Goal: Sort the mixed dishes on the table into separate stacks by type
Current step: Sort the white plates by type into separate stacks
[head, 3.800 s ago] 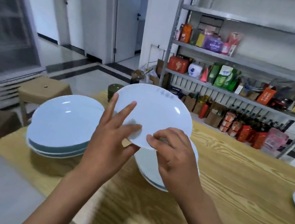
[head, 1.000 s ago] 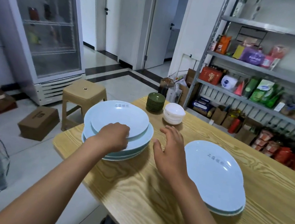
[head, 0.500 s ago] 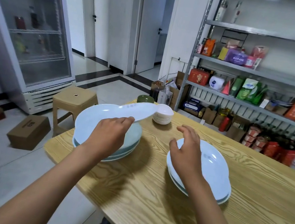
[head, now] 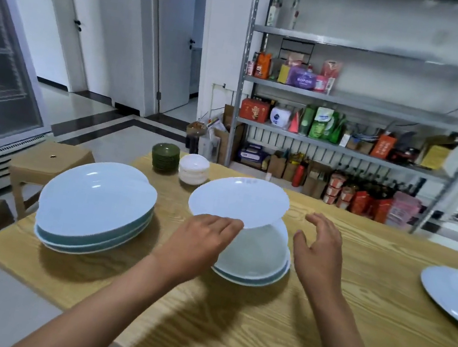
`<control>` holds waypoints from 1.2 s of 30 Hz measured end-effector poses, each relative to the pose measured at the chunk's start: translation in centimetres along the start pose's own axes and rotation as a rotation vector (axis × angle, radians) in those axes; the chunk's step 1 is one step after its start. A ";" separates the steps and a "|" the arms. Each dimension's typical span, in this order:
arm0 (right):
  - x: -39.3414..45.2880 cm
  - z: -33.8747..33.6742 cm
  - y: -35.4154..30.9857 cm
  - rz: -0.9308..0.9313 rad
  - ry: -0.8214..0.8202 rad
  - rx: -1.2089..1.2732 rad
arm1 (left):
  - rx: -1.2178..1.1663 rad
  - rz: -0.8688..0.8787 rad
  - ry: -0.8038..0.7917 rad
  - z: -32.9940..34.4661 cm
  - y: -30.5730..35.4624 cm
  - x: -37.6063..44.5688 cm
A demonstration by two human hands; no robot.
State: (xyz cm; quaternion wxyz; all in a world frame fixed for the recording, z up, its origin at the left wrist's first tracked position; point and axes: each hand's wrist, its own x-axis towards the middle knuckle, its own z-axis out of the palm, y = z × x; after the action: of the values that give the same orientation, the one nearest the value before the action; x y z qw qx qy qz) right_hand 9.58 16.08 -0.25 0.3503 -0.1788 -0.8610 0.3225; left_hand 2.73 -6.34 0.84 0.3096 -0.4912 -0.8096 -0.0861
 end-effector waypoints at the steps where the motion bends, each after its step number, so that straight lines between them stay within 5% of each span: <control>1: -0.1 -0.4 0.6 0.013 0.005 -0.008 | 0.001 0.007 -0.028 0.7 0.3 0.3; 13: -1.7 -1.6 6.7 0.099 -0.027 -0.080 | 0.023 0.037 -0.439 6.8 1.0 2.9; 23: -2.1 -1.4 9.3 0.135 -0.102 -0.147 | -0.012 -0.017 -0.632 7.7 1.2 3.6; 27: -1.9 -2.4 9.9 0.153 -0.105 -0.150 | -0.025 -0.027 -0.578 7.9 1.6 4.1; 30: -1.5 -3.9 10.9 0.226 -0.055 -0.096 | -0.097 0.108 -0.315 7.5 3.2 5.7; 32: -1.3 -5.0 11.5 0.365 0.012 0.007 | -0.109 0.229 -0.175 8.0 4.8 7.1; 36: -1.1 -7.4 13.3 0.761 0.265 0.234 | -0.230 0.235 -0.139 9.1 9.8 10.4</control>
State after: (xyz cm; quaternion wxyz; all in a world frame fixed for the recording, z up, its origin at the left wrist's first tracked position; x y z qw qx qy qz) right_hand 16.75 28.35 -5.78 0.3321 -0.4830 -0.6386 0.4985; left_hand 3.83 10.34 -1.91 0.2025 -0.6196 -0.7508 -0.1071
